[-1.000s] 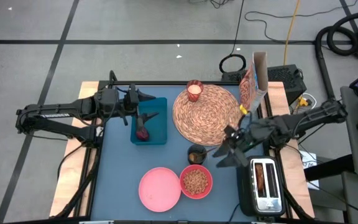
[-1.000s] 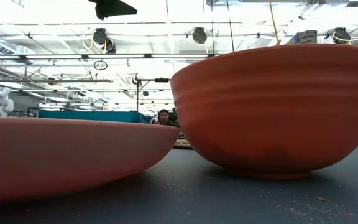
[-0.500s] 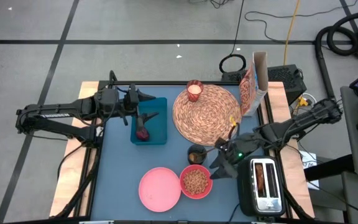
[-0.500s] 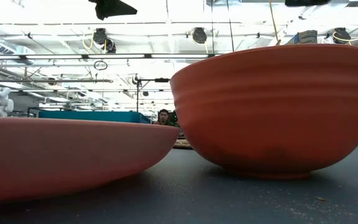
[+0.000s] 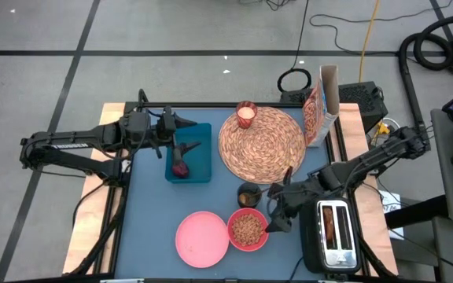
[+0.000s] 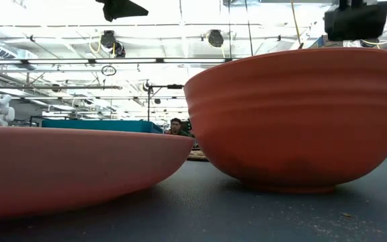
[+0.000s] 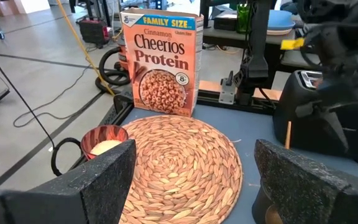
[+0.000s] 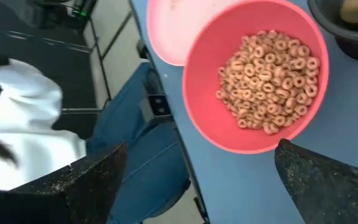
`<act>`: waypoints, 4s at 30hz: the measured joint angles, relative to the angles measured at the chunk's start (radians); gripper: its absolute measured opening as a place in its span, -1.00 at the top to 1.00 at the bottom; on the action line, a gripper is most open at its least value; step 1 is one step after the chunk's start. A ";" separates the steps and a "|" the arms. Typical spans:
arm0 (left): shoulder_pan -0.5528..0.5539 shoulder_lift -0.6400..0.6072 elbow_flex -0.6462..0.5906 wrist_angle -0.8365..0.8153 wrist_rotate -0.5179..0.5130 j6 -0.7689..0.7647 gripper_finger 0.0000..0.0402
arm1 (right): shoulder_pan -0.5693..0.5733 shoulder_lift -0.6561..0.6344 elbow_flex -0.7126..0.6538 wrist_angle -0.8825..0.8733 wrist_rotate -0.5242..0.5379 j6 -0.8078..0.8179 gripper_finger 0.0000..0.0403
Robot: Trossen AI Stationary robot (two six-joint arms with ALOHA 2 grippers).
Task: Arrange a breakfast setting
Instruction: Put the pink bowl with cereals to the bottom right side of the brown placemat
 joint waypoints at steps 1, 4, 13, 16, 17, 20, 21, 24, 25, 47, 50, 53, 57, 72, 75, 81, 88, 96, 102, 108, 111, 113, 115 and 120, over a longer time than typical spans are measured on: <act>0.000 0.000 0.000 0.000 0.000 0.000 -0.66 | 0.000 0.010 0.000 0.000 0.000 0.000 -0.95; 0.000 0.000 0.000 0.000 0.000 0.000 -0.66 | 0.000 0.043 0.000 -0.007 0.001 -0.001 -0.95; 0.000 0.000 0.000 0.000 0.000 0.000 -0.66 | -0.001 0.124 0.000 -0.010 0.003 0.000 -0.95; 0.000 0.000 0.000 0.000 0.000 0.001 -0.66 | -0.001 0.143 0.000 -0.028 0.003 0.002 -0.95; 0.000 0.000 0.000 0.000 0.000 0.000 -0.66 | -0.001 0.149 0.000 -0.038 0.005 0.002 -0.95; 0.000 0.000 0.000 0.000 0.000 0.000 -0.66 | -0.001 0.173 0.000 -0.065 0.006 0.014 -0.95; 0.000 0.000 0.000 -0.001 0.000 0.000 -0.66 | -0.001 0.180 -0.001 -0.070 0.008 0.027 -0.95; 0.000 0.000 0.000 -0.001 0.000 0.000 -0.66 | -0.001 0.203 -0.001 -0.071 0.034 0.051 -0.95; 0.000 0.000 0.000 0.000 0.000 0.000 -0.66 | -0.001 0.209 -0.001 -0.072 0.035 0.052 -0.95; 0.000 0.000 0.000 -0.001 0.000 0.001 -0.66 | 0.015 0.255 -0.001 -0.070 0.150 0.115 -0.95; -0.001 0.000 0.000 -0.001 0.000 0.001 -0.66 | 0.025 0.255 -0.001 -0.067 0.195 0.127 -0.95; 0.000 0.000 0.000 -0.001 0.000 0.001 -0.66 | 0.034 0.255 -0.001 -0.067 0.211 0.128 -0.95; 0.000 0.000 0.000 -0.001 0.000 0.001 -0.66 | 0.044 0.255 -0.001 -0.068 0.213 0.151 -0.95; 0.000 0.000 0.000 -0.001 0.000 0.001 -0.66 | 0.072 0.324 -0.001 0.012 0.210 0.175 -0.94; 0.000 0.000 0.000 -0.001 0.000 0.001 -0.66 | 0.073 0.347 -0.002 0.024 0.209 0.175 -0.94; 0.000 0.000 0.000 -0.001 0.000 0.001 -0.66 | 0.073 0.347 -0.002 0.026 0.209 0.179 -0.94; 0.000 0.000 0.000 -0.001 0.000 0.001 -0.66 | 0.072 0.347 -0.002 0.027 0.209 0.178 -0.94; 0.000 0.000 0.000 -0.001 0.000 0.001 -0.66 | 0.072 0.347 -0.002 0.026 0.208 0.179 -0.56; 0.000 0.000 0.000 -0.001 0.000 0.001 -0.66 | 0.072 0.347 -0.002 0.026 0.208 0.180 -0.11; 0.000 0.000 0.000 -0.001 0.000 0.001 -0.66 | 0.072 0.347 -0.002 0.026 0.208 0.204 0.26; 0.000 0.000 0.000 -0.001 0.000 0.001 -0.66 | 0.072 0.347 -0.002 0.025 0.208 0.210 0.40; 0.000 0.000 0.000 -0.001 0.000 0.001 -0.66 | 0.072 0.347 -0.002 0.025 0.208 0.211 0.48; 0.000 0.000 0.000 -0.001 0.000 0.001 -0.66 | 0.072 0.347 -0.002 0.025 0.208 0.211 0.55; 0.000 0.000 0.000 -0.001 0.000 0.001 -0.66 | 0.072 0.347 -0.002 0.026 0.208 0.230 0.71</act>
